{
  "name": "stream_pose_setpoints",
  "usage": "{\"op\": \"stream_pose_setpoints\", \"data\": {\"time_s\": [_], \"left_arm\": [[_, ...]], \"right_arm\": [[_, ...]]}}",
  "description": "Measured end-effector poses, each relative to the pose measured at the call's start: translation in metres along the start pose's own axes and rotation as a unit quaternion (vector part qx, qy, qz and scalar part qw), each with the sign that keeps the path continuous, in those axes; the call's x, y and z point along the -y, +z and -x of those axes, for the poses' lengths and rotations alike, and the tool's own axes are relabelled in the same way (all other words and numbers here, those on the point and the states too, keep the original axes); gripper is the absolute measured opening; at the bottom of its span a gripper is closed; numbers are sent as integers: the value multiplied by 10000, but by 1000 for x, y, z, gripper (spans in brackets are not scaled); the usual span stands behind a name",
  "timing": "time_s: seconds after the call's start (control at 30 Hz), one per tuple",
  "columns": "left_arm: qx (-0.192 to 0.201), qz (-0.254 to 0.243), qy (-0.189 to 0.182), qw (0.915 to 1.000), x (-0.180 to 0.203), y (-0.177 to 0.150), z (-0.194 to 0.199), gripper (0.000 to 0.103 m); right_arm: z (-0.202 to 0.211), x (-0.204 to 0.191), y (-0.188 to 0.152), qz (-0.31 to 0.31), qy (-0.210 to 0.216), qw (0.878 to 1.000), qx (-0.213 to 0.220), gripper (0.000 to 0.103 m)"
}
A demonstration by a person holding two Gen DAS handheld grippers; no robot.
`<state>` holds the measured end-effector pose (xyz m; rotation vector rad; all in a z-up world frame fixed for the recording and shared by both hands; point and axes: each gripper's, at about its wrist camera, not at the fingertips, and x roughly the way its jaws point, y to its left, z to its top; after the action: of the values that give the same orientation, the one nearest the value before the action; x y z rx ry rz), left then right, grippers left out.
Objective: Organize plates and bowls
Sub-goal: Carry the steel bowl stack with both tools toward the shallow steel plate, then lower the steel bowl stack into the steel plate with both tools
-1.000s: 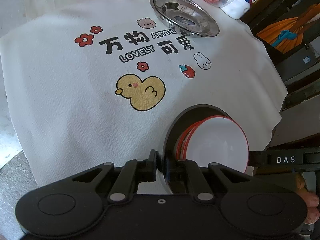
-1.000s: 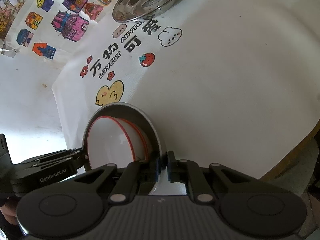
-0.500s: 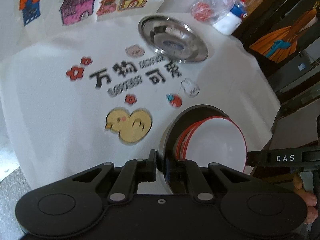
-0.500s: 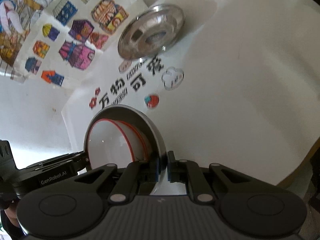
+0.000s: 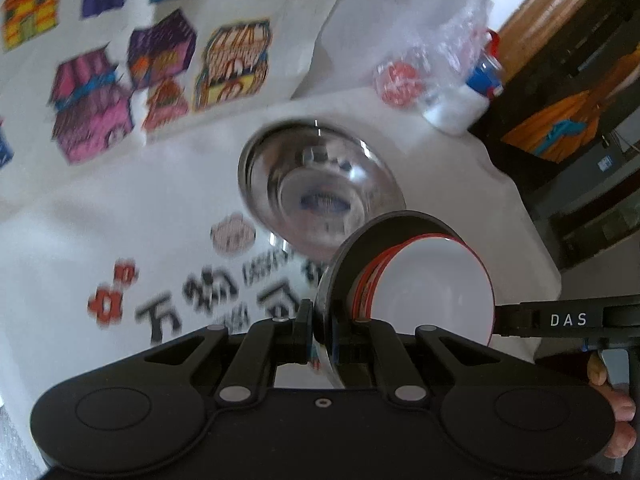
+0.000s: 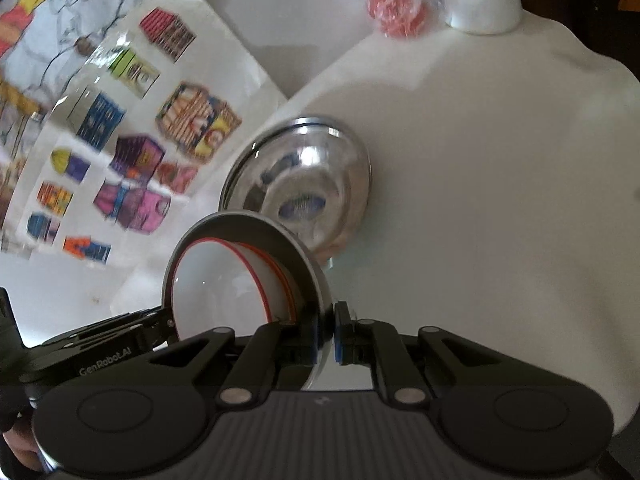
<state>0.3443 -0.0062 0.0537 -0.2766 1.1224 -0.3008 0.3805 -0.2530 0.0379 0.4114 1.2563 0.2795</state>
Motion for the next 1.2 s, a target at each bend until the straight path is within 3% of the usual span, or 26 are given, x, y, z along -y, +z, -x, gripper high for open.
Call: {"op": "stream_pose_setpoints", "data": {"time_s": [0.33,1.2], "left_arm": [[86,83,189,9998,-7,54,-31,7],[-27,291,217,9993,-20,84,-64,7]], "right_arm": [[-29,-8,38,0,4,10000,-45,9],[-52,-8,65,-66,-139,9998,-109,9]]}}
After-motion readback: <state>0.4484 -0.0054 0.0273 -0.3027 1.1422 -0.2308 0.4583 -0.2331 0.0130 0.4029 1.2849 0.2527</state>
